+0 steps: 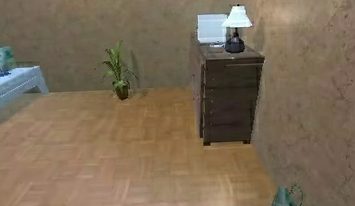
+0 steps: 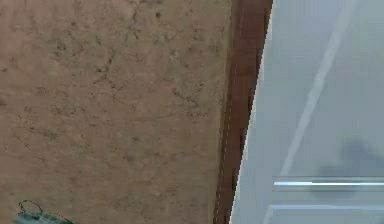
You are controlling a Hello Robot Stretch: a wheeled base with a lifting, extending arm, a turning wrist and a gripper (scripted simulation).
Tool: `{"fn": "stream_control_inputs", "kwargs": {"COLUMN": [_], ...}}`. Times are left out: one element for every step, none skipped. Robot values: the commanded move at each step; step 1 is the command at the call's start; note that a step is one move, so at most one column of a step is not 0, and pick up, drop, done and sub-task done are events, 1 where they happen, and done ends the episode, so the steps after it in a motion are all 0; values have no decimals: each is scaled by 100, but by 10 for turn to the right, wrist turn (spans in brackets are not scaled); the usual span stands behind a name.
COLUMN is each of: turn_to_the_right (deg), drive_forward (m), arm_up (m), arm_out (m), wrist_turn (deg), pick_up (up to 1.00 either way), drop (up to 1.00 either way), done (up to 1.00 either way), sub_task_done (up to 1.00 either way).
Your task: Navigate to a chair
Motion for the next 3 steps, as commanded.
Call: {"fn": "stream_control_inputs", "kwargs": {"turn_to_the_right": [-330,0,-420], "drive_forward": [0,60,0], "arm_up": [0,0,0], "arm_out": [0,0,0], "wrist_turn": [0,0,0], "pick_up": [0,0,0], "drop": [0,0,0], "done": [0,0,0], "sub_task_done": [0,0,0]}}
